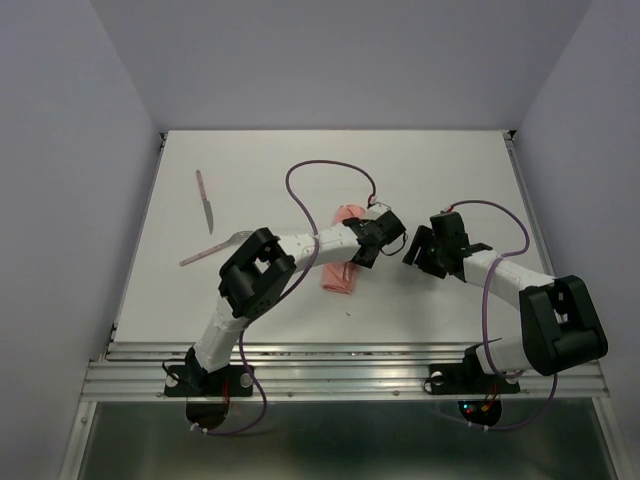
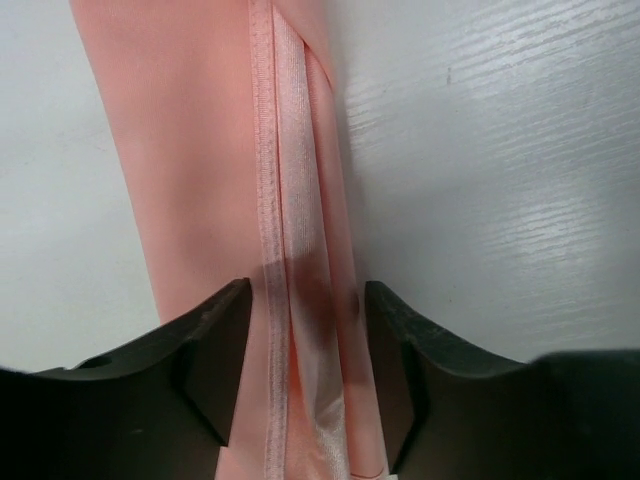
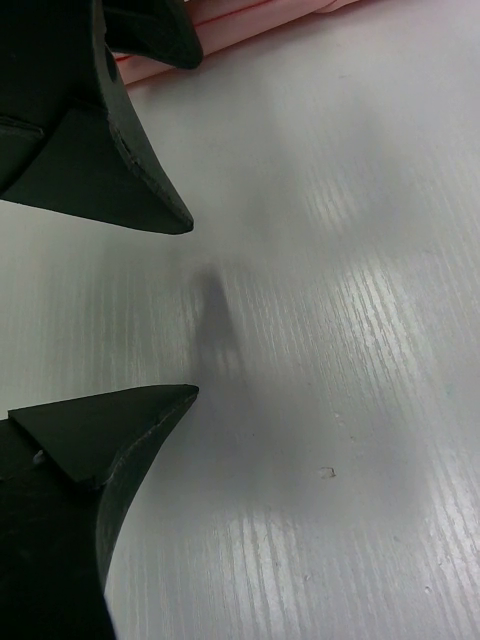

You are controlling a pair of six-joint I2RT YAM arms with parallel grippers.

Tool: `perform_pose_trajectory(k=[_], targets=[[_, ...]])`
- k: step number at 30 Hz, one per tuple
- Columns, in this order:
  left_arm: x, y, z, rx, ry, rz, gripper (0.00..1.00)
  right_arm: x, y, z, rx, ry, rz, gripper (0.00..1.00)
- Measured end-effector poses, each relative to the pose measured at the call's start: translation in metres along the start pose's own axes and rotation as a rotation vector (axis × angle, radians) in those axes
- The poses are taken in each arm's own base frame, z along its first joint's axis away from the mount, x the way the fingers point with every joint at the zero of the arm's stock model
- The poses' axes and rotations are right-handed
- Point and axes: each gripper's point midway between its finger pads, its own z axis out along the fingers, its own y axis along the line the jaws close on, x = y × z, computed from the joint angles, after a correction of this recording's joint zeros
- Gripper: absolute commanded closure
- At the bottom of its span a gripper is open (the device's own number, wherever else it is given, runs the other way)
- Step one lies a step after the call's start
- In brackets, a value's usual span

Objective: Fold the napkin into a case and place the utensils inside
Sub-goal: Pick up the smaller rectangle-folded napkin from the center of the board.

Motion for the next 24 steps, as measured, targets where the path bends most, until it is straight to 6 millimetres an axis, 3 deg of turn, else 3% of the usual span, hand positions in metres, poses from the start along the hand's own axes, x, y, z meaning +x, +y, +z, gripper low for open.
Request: perform_pose_trajectory(k=[7,14,24], targets=[[0.0004,0.0013,0.0,-0.007,0.001,-0.008,0.35,-0.0003,0.0003,0.0001,-0.001,-0.001,-0.001,0.32],[0.0024,0.0021,-0.0003,-0.01,0.009,-0.005,0.52,-0.0003,0.0003,0.0001,-0.001,-0.001,-0.002,0.32],[0.0074,0.001,0.0046,-0.015,0.022,-0.008,0.63,-0.0004,0.0001,0.0001,-0.001,-0.002,-0.005,0.32]])
